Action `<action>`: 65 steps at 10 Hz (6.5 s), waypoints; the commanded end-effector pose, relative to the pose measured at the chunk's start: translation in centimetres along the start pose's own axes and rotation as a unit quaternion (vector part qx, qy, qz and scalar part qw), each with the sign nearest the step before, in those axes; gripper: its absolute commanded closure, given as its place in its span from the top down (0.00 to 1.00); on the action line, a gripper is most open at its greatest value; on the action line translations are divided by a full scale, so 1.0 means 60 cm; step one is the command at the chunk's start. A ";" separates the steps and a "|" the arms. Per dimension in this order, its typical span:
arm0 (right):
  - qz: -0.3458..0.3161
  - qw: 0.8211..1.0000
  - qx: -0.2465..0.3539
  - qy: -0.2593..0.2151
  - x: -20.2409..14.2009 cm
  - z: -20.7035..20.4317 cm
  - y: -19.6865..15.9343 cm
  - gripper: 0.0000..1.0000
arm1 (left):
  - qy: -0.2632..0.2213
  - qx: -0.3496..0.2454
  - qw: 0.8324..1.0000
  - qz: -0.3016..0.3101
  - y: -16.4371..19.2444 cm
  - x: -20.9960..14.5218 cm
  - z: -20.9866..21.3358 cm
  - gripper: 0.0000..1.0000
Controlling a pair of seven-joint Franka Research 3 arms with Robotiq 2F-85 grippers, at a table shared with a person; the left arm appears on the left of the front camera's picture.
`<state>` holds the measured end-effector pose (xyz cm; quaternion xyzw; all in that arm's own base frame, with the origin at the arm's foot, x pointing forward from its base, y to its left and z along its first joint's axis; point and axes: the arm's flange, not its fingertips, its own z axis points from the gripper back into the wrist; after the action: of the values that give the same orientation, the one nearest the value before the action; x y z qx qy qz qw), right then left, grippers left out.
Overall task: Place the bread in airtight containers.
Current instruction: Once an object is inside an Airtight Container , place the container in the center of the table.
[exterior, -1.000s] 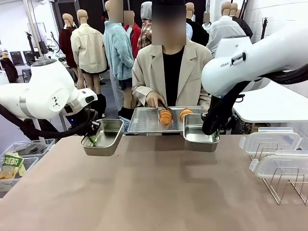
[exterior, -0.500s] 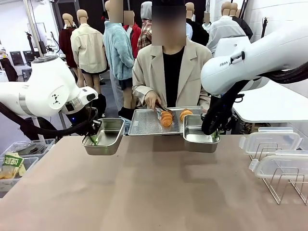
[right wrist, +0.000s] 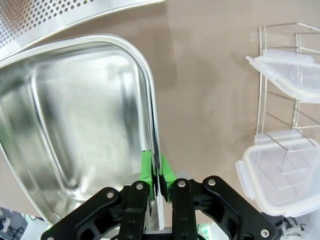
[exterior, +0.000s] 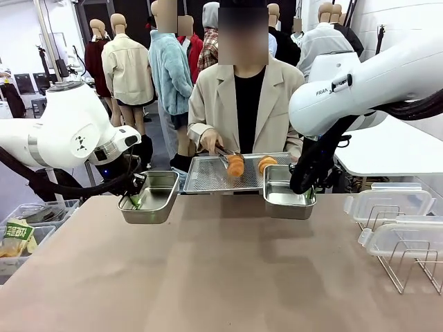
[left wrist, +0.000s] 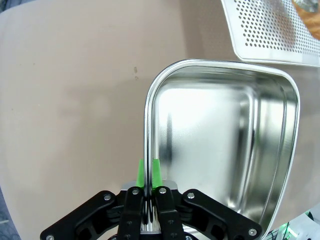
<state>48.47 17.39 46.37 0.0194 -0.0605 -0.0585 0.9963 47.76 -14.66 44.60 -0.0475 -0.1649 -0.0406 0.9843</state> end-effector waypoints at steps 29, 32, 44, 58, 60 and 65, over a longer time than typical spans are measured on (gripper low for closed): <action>0.002 1.000 0.004 -0.009 -0.002 0.000 -0.001 0.00 | -0.008 -0.001 1.000 -0.009 0.006 0.004 0.006 0.00; 0.002 1.000 0.004 -0.009 -0.002 0.000 -0.001 0.00 | -0.008 -0.001 1.000 -0.009 0.006 0.004 0.006 0.00; 0.002 1.000 0.004 -0.009 -0.002 0.000 -0.001 0.00 | 0.000 0.000 1.000 0.000 0.001 0.000 0.000 0.00; 0.002 1.000 0.004 -0.009 -0.002 0.000 -0.001 0.00 | 0.033 0.027 0.998 0.041 0.081 -0.084 -0.182 0.00; 0.002 1.000 0.004 -0.009 -0.002 0.000 -0.001 0.00 | 0.040 0.032 0.998 0.040 0.084 -0.085 -0.189 0.00; 0.002 1.000 0.004 -0.009 -0.002 0.000 -0.001 0.00 | 0.049 0.042 0.997 0.044 0.092 -0.078 -0.181 0.49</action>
<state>48.46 17.38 46.38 0.0195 -0.0608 -0.0585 0.9962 47.33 -9.75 31.46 -0.0284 -0.1125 0.0038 0.9932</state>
